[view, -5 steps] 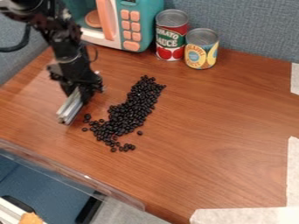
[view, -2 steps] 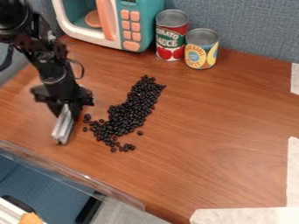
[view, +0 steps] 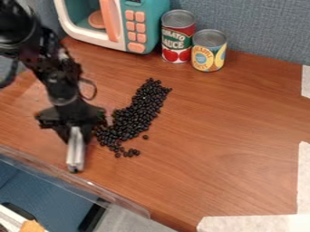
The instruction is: Sweep into pile
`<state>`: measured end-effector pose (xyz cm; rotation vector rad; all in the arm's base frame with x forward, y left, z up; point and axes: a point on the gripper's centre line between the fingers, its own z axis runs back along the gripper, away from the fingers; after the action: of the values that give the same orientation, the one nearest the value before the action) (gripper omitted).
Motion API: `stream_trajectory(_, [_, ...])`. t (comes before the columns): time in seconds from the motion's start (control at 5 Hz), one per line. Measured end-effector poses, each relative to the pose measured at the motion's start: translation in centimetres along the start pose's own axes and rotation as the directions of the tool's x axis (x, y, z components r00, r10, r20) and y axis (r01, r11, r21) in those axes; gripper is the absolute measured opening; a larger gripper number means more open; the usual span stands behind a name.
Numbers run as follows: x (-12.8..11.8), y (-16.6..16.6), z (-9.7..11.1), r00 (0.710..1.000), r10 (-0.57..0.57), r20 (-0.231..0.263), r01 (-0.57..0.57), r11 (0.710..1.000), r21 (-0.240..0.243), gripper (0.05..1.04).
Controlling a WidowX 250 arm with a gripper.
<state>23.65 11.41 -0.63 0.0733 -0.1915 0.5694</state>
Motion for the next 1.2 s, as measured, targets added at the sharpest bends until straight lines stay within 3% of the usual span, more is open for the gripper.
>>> stream_trajectory(0.4, [-0.2,-3.3,0.0,0.994,0.113,0.012,-0.113,0.994,-0.011,0.389])
stream_trajectory(0.8, [0.7,-5.0,-0.4,0.970,0.241,-0.027,-0.241,0.971,0.003,0.389])
stream_trajectory(1.2, [1.3,-6.3,-0.6,0.952,0.299,-0.058,-0.301,0.953,-0.022,0.389])
